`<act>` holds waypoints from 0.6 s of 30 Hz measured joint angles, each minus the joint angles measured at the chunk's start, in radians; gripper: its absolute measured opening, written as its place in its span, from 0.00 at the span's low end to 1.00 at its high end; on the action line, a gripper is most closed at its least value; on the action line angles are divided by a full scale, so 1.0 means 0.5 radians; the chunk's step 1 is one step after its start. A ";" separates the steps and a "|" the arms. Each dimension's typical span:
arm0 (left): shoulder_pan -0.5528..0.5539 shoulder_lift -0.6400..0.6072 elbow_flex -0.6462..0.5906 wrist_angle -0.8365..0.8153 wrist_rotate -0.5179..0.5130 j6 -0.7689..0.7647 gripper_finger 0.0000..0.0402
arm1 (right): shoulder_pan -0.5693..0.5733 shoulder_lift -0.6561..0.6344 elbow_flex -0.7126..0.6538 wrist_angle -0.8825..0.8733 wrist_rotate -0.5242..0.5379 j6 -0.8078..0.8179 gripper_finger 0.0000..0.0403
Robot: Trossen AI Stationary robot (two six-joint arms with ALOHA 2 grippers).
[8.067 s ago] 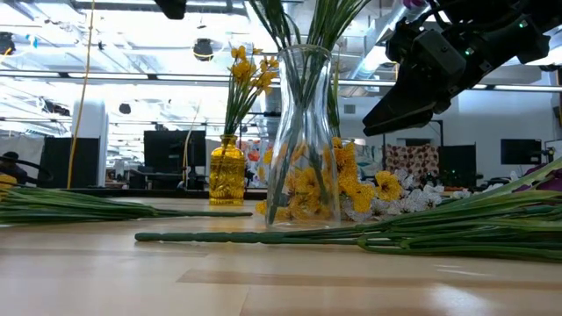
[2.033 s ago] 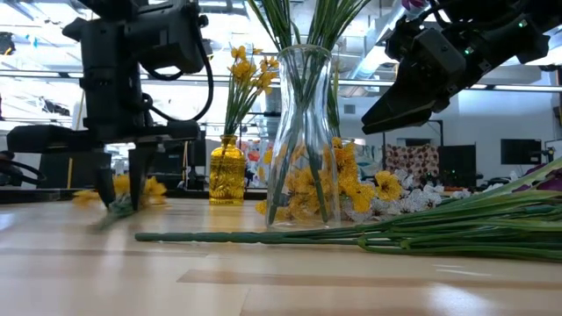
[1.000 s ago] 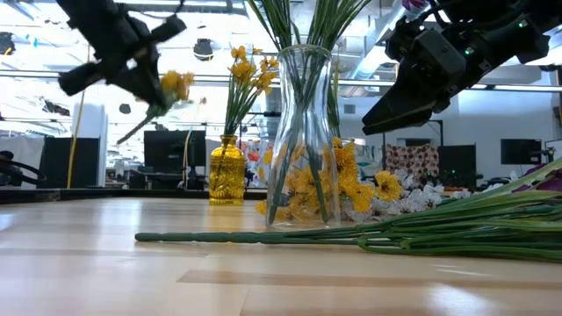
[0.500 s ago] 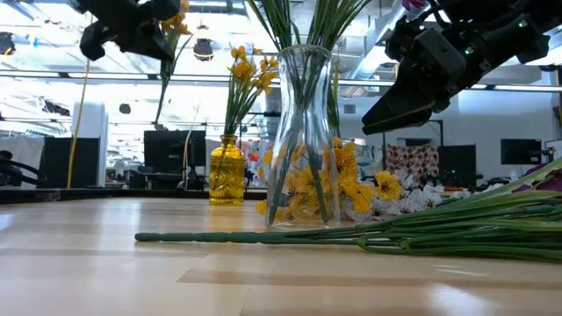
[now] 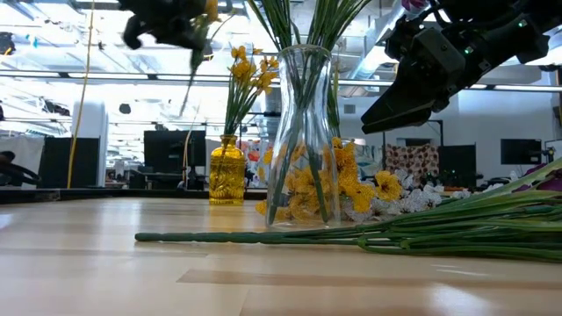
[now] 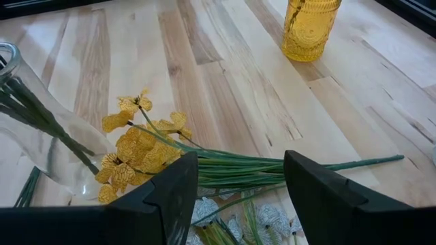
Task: Sort flowers into vase by color
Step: Put the left yellow flowers into the yellow vase
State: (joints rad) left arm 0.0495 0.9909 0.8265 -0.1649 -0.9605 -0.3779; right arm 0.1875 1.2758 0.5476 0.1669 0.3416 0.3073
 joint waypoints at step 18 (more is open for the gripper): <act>0.668 -0.205 -0.707 1.404 1.243 0.480 0.03 | -0.024 0.000 0.000 -0.004 0.000 0.069 0.61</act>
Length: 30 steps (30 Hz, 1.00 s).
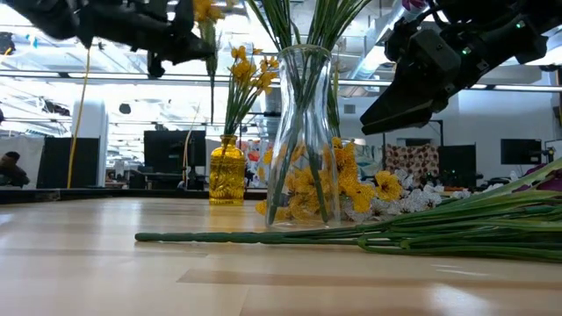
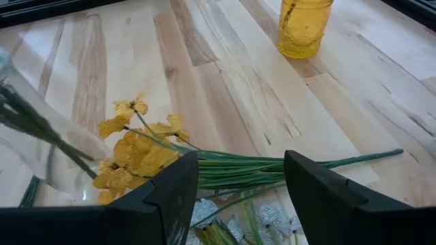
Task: Sort flowers into vase by color
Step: Put the left yellow flowers into the yellow vase
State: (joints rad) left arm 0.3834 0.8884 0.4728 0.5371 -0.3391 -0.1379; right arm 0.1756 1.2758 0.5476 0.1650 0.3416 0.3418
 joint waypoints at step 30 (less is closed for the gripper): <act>0.222 0.335 -0.307 1.021 0.774 0.096 0.03 | -0.122 0.000 0.000 0.000 0.001 0.050 0.61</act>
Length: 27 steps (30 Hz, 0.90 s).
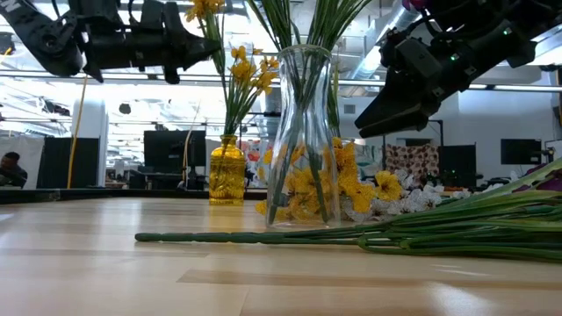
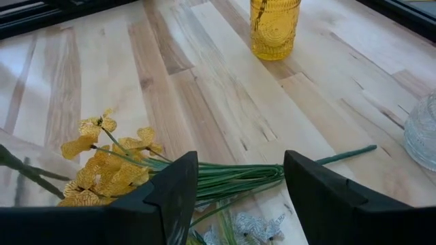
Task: Sort flowers into vase by color
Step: Put the left yellow flowers into the yellow vase
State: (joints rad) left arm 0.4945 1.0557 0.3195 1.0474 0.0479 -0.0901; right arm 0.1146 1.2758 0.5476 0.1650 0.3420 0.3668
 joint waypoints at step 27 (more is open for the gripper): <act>-0.022 0.053 0.001 -0.331 0.155 0.314 0.03 | 0.000 0.000 0.000 -0.001 0.000 0.000 0.61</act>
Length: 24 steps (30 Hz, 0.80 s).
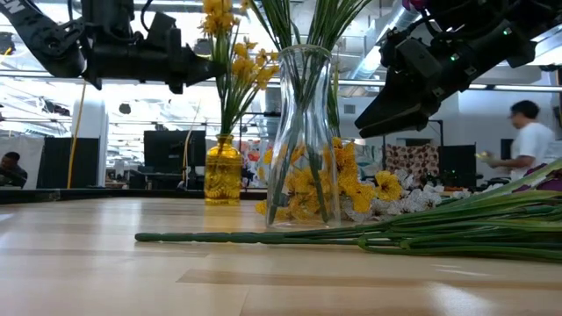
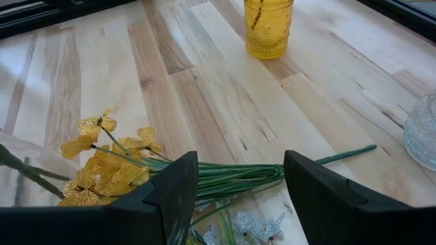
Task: Sort flowers into vase by color
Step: Put the left yellow flowers into the yellow vase
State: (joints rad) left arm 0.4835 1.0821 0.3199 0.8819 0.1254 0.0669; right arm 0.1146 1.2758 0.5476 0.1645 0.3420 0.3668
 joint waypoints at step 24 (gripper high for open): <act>-0.039 -0.004 0.007 -0.621 -0.133 0.001 0.03 | 0.001 0.000 0.000 0.001 0.000 0.000 0.61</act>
State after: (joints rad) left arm 0.4641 1.0801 0.3233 0.5713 0.0588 0.0673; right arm 0.1150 1.2758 0.5476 0.1650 0.3420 0.3670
